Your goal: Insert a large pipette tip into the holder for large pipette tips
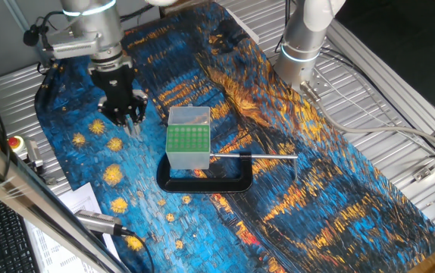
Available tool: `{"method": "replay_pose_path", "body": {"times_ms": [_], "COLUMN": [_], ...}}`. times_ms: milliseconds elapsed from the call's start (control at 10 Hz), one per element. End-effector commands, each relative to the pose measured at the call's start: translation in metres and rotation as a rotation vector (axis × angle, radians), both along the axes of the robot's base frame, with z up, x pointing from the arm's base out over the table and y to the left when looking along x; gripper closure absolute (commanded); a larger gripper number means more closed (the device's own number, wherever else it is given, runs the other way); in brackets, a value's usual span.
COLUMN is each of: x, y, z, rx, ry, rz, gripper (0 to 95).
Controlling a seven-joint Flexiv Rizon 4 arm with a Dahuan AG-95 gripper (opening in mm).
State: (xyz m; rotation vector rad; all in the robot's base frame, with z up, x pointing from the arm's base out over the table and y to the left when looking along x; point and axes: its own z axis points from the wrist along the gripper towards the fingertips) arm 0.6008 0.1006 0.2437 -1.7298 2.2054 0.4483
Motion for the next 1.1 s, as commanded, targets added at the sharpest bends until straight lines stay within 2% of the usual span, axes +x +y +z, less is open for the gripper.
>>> {"method": "replay_pose_path", "body": {"times_ms": [100, 300, 400, 500, 700, 800, 900, 1100], "x": [-0.012, -0.013, -0.018, -0.024, -0.024, -0.024, -0.024, -0.024], "y": [0.026, 0.047, 0.058, 0.065, 0.065, 0.065, 0.065, 0.065], "z": [0.018, 0.02, 0.023, 0.026, 0.026, 0.026, 0.026, 0.026], "rx": [0.118, 0.147, 0.184, 0.2, 0.2, 0.201, 0.216, 0.284], "ry": [-0.057, -0.078, -0.087, -0.102, -0.11, -0.122, -0.133, -0.144], "rz": [0.143, 0.212, 0.222, 0.242, 0.282, 0.356, 0.401, 0.456], "gripper": [95.0, 95.0, 95.0, 95.0, 95.0, 95.0, 95.0, 95.0]}}
